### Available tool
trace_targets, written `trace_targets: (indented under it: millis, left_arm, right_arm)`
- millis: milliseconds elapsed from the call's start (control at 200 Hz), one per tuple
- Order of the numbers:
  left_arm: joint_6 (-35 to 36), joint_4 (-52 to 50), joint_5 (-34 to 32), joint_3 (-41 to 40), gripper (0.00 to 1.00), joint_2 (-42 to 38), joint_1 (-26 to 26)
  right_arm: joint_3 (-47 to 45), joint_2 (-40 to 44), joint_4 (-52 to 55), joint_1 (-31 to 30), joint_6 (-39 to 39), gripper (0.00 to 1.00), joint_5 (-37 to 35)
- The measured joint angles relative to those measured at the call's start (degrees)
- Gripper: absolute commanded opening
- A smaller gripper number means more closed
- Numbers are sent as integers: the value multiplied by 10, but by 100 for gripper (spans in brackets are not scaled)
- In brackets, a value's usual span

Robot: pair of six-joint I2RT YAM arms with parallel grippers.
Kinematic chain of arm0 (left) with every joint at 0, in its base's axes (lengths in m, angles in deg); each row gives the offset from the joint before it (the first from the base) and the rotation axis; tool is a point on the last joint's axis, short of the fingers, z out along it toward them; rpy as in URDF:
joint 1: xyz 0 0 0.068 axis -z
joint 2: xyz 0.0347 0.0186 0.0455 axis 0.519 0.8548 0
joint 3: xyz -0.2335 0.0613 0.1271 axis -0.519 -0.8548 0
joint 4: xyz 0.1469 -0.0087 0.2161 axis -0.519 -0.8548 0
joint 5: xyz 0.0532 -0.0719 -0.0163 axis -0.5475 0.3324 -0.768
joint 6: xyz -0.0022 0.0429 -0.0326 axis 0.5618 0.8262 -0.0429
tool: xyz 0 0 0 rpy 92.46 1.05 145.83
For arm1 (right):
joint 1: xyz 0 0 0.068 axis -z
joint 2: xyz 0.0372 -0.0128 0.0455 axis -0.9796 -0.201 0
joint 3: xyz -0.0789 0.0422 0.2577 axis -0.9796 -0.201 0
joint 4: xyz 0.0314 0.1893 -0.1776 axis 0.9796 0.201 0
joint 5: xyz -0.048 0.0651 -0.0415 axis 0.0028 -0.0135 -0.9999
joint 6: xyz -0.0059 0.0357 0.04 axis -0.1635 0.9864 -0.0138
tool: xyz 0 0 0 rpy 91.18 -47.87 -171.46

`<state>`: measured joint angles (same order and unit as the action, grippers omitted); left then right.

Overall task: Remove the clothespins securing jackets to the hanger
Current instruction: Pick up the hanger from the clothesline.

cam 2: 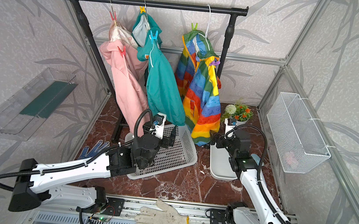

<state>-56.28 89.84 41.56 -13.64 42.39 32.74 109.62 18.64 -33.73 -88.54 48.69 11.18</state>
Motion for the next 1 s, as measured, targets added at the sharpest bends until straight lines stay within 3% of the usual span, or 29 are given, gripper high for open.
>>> trace_targets:
  millis: [355,640,1000]
  left_arm:
    - [70,-12,95,223,90,141,-15]
    - [96,-45,140,396,90,246,-52]
    - [106,-68,169,549,80,339,-83]
  right_arm:
    - [30,-48,-6,-66,-42,94,7]
    - [33,-57,-14,-84,-50,94,16]
    - [33,-57,-13,-98,-63,94,22]
